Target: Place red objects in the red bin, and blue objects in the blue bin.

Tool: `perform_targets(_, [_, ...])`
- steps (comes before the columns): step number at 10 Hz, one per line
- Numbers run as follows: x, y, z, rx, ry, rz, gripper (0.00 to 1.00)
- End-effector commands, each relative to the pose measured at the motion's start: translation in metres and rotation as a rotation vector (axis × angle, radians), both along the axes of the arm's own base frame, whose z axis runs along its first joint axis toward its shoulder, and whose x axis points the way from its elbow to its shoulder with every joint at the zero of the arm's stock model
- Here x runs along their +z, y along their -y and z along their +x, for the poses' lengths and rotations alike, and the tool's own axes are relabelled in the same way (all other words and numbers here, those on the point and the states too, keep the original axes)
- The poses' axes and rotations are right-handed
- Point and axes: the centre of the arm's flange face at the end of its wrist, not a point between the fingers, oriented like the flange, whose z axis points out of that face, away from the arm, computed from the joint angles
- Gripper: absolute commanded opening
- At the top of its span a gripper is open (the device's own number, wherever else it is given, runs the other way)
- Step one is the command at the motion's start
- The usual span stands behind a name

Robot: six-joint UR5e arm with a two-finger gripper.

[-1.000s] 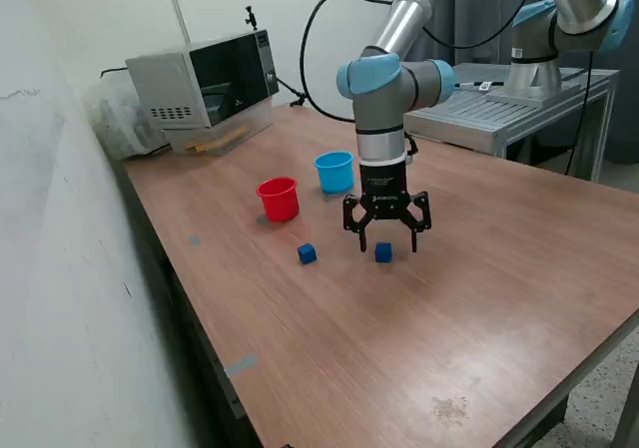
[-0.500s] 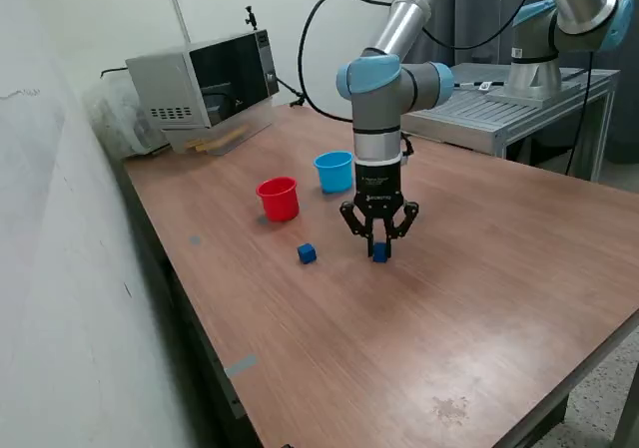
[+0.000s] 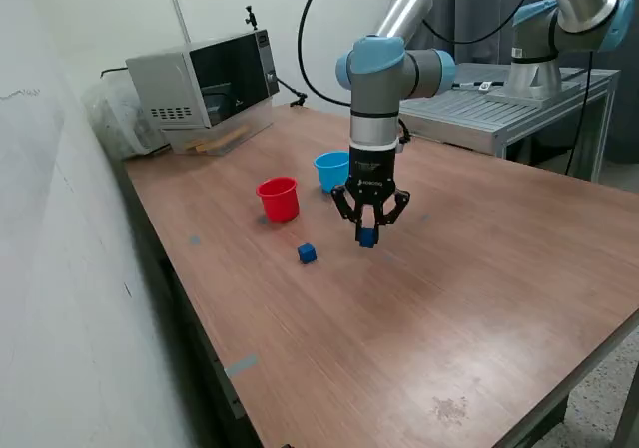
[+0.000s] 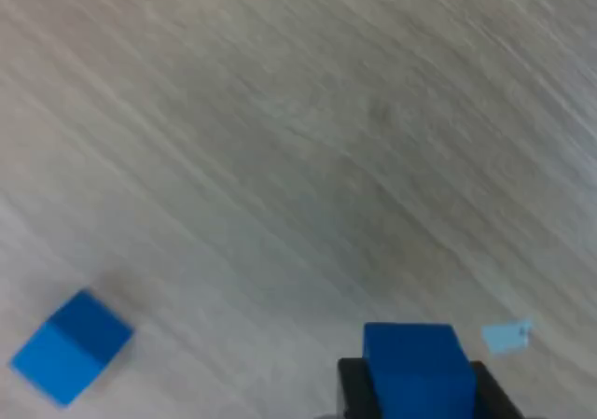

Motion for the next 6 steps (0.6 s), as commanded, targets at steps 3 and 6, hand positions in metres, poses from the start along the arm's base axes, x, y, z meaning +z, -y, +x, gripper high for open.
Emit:
perform_targets(3, [0.079, -0.020, 0.030, -0.116, 0.017, 0.088, 0.00])
perform_targets(6, [0.089, -0.093, 0.058, -0.210, 0.050, 0.148, 0.00])
